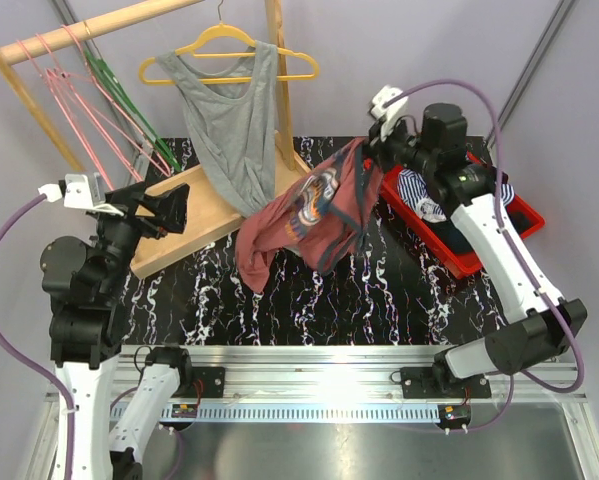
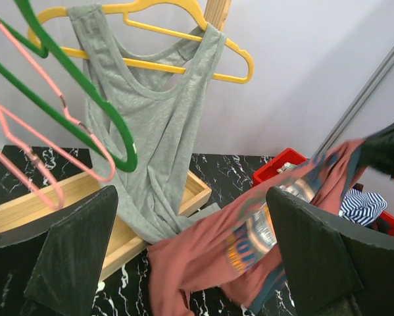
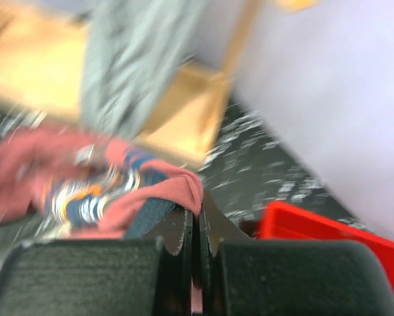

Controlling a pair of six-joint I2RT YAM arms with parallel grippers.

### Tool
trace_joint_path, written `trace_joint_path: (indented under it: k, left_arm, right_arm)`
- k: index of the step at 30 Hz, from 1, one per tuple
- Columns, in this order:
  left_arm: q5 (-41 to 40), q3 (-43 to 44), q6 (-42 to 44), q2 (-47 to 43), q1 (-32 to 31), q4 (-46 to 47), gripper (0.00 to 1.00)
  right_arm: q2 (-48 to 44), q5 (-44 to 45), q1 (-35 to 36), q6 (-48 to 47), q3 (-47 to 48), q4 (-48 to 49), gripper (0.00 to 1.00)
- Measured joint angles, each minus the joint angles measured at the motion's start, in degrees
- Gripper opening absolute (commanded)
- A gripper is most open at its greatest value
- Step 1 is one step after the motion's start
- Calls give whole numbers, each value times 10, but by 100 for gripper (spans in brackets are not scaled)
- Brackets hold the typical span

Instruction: Remove the tank top from the hanger

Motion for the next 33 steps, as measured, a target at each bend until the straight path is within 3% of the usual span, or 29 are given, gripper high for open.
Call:
trace_joint_path:
  k: [3,11,14,33]
  left_arm:
    - [9,-2,3,19,0,17,99]
    - [23,-6,6,45,0,50,99]
    - [26,-7,9,46,0,56,99]
    - [28,-11,10,46,0,68,99]
  right_arm:
    - [-2,64,-25,53,47,31,0]
    - [92,185,-152,155,332,40,0]
    - [118,210,-186,166,394,43,0]
    - [216,248,-278,146,464,45,0]
